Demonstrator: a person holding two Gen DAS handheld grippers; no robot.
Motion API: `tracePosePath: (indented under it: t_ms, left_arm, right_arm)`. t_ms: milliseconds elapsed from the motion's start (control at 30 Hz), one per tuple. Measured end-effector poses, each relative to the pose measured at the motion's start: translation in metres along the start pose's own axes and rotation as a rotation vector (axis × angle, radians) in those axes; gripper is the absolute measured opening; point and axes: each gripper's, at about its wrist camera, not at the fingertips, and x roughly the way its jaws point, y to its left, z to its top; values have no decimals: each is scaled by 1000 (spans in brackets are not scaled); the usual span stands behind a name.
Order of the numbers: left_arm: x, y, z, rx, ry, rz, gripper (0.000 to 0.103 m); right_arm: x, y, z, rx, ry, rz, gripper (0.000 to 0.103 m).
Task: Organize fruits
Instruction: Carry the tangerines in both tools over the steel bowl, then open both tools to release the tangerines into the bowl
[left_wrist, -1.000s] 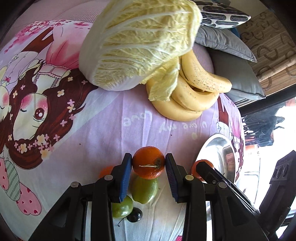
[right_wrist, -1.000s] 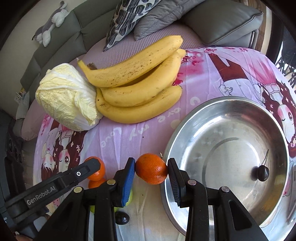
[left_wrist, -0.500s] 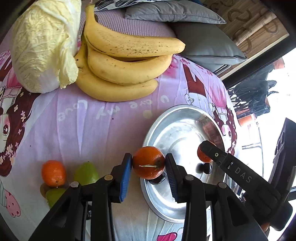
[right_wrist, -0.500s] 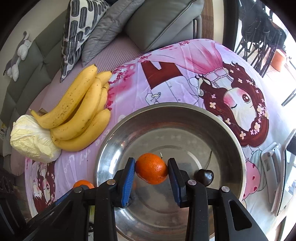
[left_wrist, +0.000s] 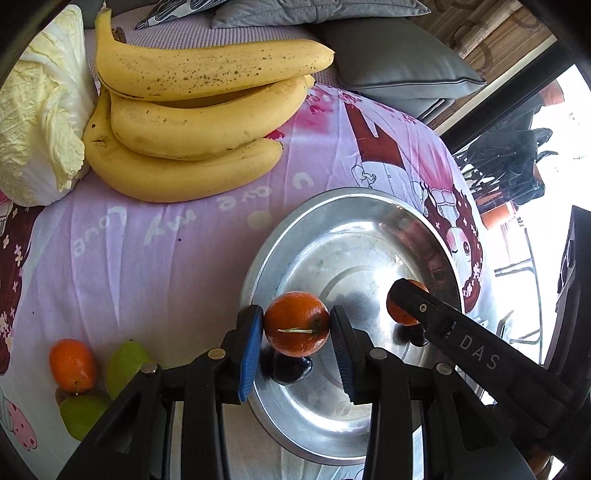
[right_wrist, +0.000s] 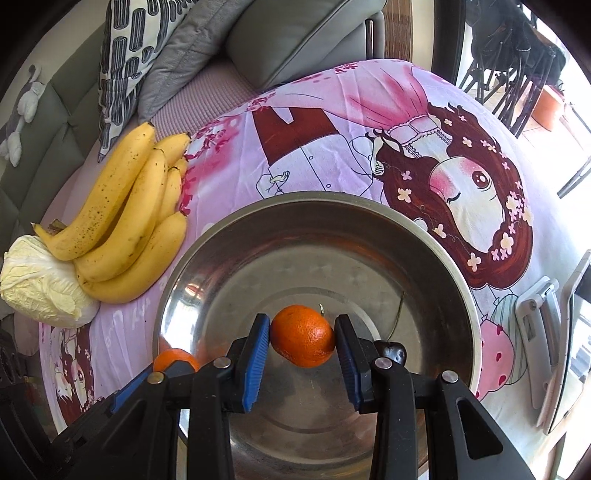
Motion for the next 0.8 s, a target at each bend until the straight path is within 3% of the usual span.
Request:
tracePosePath:
  t_ms: [500,800]
  left_arm:
    - [-12,-5,-4,25,-5,15,38]
    - [-42,21,-8,-43,-53,44,39]
  right_arm:
    - [0,3,1,-13,6,-1,40]
    - [-11,12,-2,-56,-18,-1,51]
